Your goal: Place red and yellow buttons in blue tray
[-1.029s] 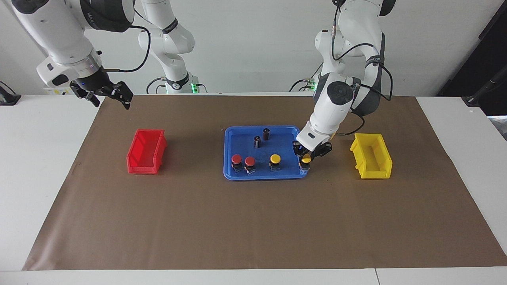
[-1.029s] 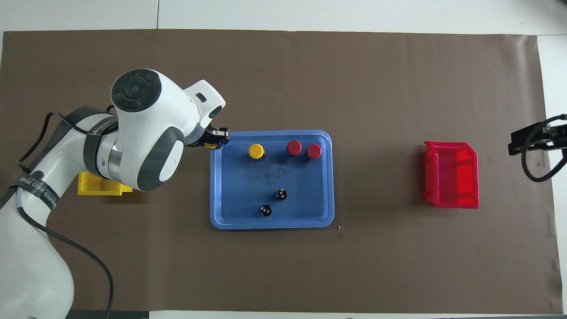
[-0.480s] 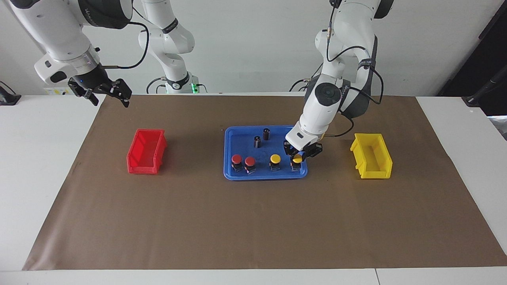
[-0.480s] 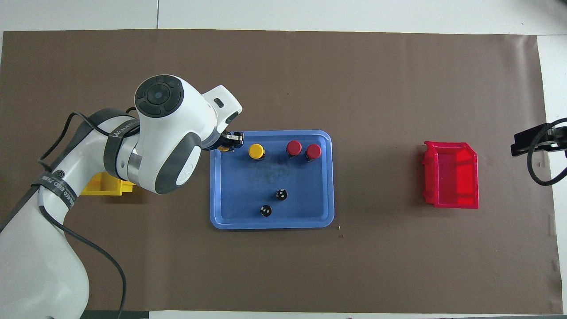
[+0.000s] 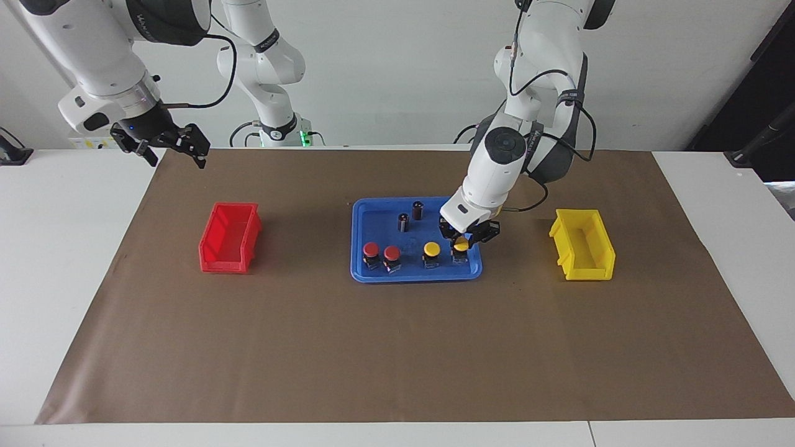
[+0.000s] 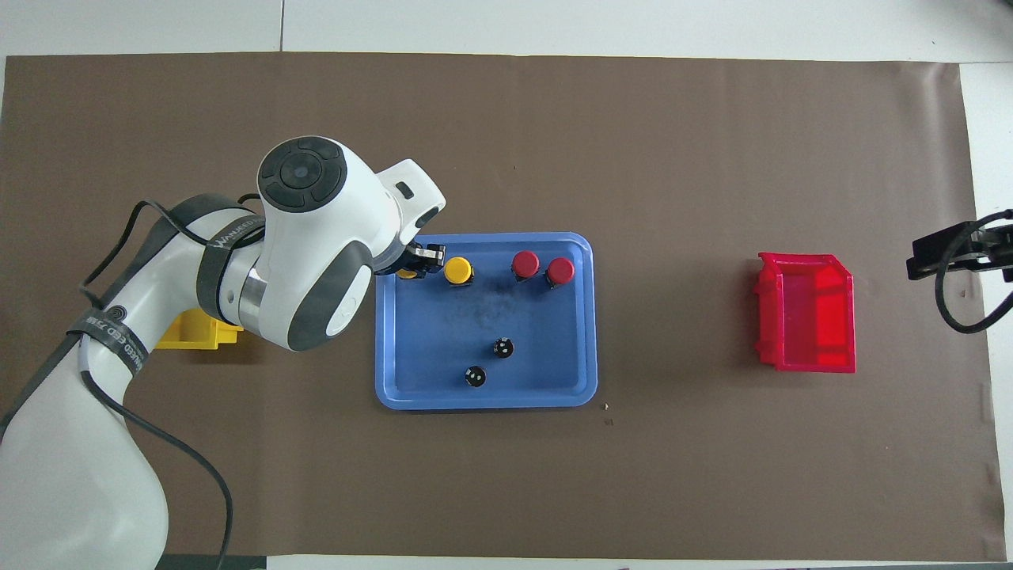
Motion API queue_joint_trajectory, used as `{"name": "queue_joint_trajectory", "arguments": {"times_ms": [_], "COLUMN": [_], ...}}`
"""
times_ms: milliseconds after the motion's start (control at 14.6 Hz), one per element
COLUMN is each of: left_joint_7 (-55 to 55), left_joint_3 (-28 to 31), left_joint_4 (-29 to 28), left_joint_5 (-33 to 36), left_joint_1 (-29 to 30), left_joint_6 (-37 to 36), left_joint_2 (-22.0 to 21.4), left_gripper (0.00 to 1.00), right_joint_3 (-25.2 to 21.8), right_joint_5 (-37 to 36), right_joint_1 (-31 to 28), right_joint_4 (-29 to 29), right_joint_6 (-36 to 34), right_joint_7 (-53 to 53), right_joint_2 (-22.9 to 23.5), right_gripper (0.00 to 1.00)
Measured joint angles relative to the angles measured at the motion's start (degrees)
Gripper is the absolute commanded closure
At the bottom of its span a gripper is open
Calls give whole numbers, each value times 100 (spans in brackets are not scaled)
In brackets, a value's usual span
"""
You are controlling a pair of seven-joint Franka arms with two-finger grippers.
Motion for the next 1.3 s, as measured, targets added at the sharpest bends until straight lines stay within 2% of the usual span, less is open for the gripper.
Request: {"name": "queue_joint_trajectory", "arguments": {"times_ms": [274, 343, 412, 480, 549, 1097, 1303], "left_joint_7": [1, 1, 1, 1, 1, -3, -3], "left_joint_3": [2, 3, 3, 3, 3, 3, 0], "left_joint_4": [-213, -217, -215, -215, -215, -208, -72], "left_joint_5": [0, 0, 0, 0, 0, 0, -13], "left_joint_1": [0, 1, 1, 1, 1, 1, 1], "left_joint_6": [337, 358, 359, 359, 359, 344, -17], "left_joint_2": [157, 169, 160, 151, 151, 172, 57], "left_gripper": [86, 78, 58, 31, 28, 29, 27], "right_joint_3": [1, 1, 1, 1, 3, 31, 32], "right_joint_5": [1, 1, 1, 1, 2, 7, 7], "right_joint_1": [0, 0, 0, 0, 0, 94, 95], "right_joint_4": [-2, -2, -2, -2, -2, -2, -2], "right_joint_6": [0, 0, 0, 0, 2, 10, 11], "right_joint_7": [-1, -1, -1, -2, -2, -4, -4], "right_joint_2": [0, 0, 0, 0, 0, -2, -2], "right_gripper": [0, 0, 0, 0, 0, 0, 0]}}
